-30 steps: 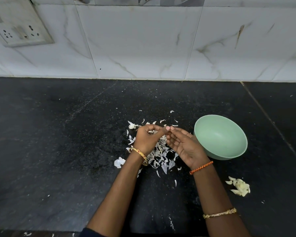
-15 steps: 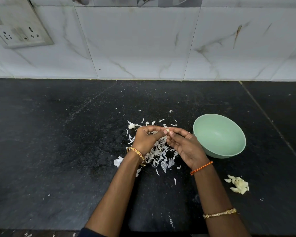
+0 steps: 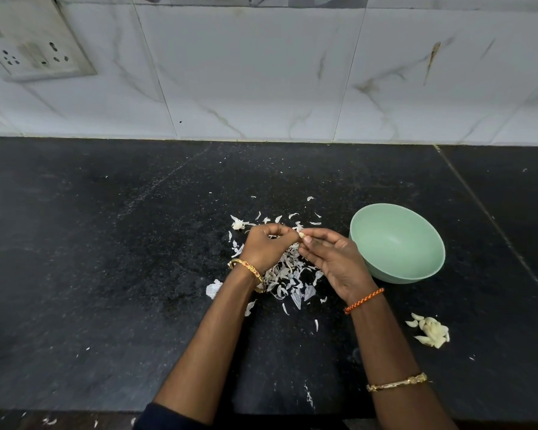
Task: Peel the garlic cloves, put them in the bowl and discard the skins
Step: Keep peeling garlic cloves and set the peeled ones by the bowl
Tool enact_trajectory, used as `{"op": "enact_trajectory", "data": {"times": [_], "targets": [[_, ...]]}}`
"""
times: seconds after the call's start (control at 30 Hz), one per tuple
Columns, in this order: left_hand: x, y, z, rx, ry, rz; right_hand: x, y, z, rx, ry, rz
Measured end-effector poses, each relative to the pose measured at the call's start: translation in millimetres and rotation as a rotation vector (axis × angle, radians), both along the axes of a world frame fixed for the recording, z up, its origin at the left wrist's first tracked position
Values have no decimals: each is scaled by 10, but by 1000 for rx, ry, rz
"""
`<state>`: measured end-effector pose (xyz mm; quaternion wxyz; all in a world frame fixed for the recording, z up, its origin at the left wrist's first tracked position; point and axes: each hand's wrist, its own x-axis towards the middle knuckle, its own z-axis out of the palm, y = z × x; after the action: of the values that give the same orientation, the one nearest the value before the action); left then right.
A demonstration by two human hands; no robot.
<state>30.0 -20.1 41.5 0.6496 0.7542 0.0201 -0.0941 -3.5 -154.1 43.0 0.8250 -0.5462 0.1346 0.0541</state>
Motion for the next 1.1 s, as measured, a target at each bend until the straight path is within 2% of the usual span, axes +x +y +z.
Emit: {"op": "enact_trajectory", "data": {"times": [0.63,0.87,1.1], "targets": [[16,119,201,-15,205,-81,20,-58,42,-221,-105,78],[4,139,242,-23,215,-150,28,-61,37,-250,-122,92],[56,76,170,95,139,-51,48,-3,30,-397,-154,73]]}}
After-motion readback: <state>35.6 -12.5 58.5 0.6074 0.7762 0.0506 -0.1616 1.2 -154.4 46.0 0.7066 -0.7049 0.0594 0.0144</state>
